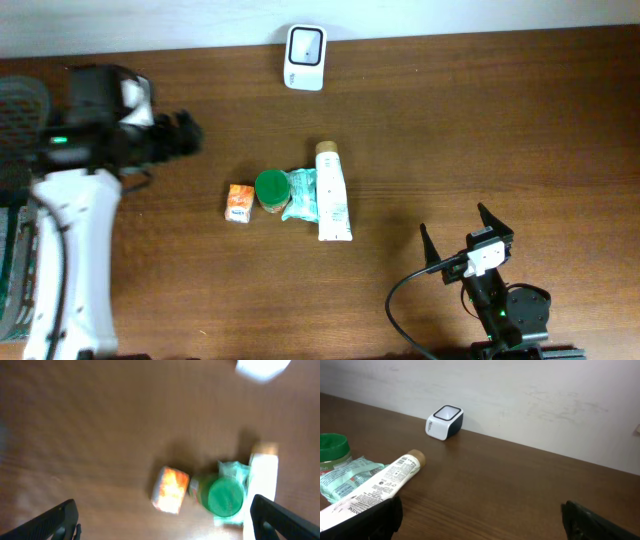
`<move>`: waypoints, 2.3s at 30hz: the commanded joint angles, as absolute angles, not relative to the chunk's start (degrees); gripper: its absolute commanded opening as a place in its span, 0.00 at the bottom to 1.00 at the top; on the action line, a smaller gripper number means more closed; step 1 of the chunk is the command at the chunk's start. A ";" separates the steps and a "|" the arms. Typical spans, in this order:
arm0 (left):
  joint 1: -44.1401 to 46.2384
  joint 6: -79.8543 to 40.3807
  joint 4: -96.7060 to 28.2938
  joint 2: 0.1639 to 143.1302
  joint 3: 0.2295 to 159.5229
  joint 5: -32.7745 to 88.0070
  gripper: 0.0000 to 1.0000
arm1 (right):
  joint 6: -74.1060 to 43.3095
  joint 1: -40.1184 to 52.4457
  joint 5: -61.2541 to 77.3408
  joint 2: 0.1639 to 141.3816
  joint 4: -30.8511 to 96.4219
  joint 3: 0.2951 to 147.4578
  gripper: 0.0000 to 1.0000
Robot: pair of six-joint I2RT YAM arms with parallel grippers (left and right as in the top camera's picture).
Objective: Scan the item barcode
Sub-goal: 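Place the orange tissue pack on the table left of the jar, then reach the left gripper into the basket and grasp the 3M gloves pack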
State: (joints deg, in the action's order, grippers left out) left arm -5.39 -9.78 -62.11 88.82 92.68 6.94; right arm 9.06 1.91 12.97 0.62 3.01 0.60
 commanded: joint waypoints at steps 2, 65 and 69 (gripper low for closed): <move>-16.64 -7.46 -64.36 86.02 104.47 -1.48 1.00 | 8.78 2.28 13.06 0.19 3.18 0.32 0.98; -51.66 30.26 -32.91 116.97 69.10 -2.81 0.00 | 8.78 2.28 13.06 0.19 3.18 0.32 0.98; -51.66 29.87 -35.90 116.53 69.69 0.32 0.00 | 8.78 2.28 13.06 0.19 3.18 0.32 0.98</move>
State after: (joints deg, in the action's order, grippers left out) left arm -51.13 29.80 -31.05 111.28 73.23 -1.26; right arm 9.02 1.91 12.97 0.62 3.01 0.60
